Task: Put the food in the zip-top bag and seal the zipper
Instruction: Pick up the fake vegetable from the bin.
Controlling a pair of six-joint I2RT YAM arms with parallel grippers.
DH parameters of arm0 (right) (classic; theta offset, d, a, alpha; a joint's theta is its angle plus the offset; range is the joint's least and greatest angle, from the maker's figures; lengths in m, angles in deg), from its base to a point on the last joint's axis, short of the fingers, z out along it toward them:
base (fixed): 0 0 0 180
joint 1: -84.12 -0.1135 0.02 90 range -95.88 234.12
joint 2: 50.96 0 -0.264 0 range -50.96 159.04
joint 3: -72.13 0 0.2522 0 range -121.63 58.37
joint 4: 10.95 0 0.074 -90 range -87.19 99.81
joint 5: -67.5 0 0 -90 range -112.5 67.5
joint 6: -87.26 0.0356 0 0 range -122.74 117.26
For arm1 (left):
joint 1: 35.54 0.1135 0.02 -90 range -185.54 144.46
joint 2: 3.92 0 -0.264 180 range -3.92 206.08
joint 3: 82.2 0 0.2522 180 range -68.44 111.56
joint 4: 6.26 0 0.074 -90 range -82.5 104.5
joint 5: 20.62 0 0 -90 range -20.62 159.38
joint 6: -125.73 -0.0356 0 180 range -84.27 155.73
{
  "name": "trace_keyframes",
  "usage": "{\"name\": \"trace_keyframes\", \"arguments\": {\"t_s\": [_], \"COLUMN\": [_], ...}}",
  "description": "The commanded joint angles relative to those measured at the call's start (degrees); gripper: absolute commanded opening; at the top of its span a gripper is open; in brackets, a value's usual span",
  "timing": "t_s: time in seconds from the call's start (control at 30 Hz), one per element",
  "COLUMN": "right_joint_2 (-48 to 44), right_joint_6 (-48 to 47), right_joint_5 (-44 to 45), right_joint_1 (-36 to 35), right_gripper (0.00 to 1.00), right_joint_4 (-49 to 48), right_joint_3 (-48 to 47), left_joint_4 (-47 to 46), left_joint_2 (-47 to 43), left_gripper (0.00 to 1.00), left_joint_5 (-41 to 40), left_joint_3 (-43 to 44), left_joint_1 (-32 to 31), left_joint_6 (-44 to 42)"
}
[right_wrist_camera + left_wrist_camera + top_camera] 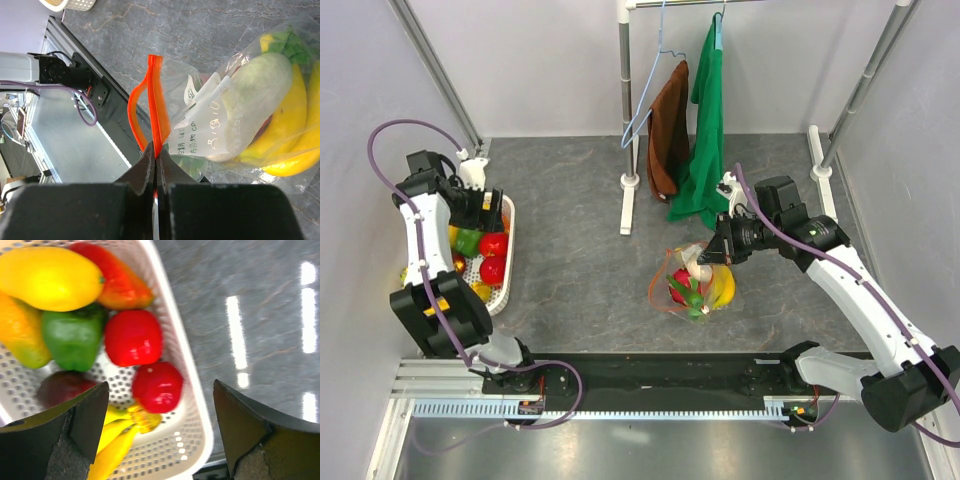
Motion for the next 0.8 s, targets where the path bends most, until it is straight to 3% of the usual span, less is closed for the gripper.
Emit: {"name": "trace_keyframes", "arguments": {"t_s": [0.0, 0.13, 0.33, 0.47, 0.77], "right_joint_2": [0.1, -0.2, 0.0, 0.6, 0.4], "right_joint_6": [0.3, 0.4, 0.4, -0.1, -0.4], "right_joint_5": [-3.1, -2.7, -2.4, -1.7, -1.4], "right_joint_1": [0.1, 0.1, 0.1, 0.1, 0.1], "right_gripper": [0.0, 0.0, 0.0, 0.0, 0.0], "right_joint_4": [-2.6, -2.3, -1.9, -1.4, -1.2], "right_joint_3": [-2.2, -2.4, -1.7, -2.8, -2.8], "left_joint_4": [-4.7, -4.4, -13.0, -18.9, -27.2], "left_joint_2": [3.1, 5.1, 2.7, 1.7, 4.0], "left_gripper": [0.9, 0.89, 0.94, 0.99, 1.0], "left_joint_5": [-9.0, -11.3, -19.8, -23.7, -27.4], "left_joint_3": [0.3, 0.7, -9.4, -14.2, -18.4], "left_joint_1": [1.4, 4.4, 7.9, 8.5, 8.6], "left_joint_6": [-7.9, -11.6, -21.2, -28.2, -34.5]}}
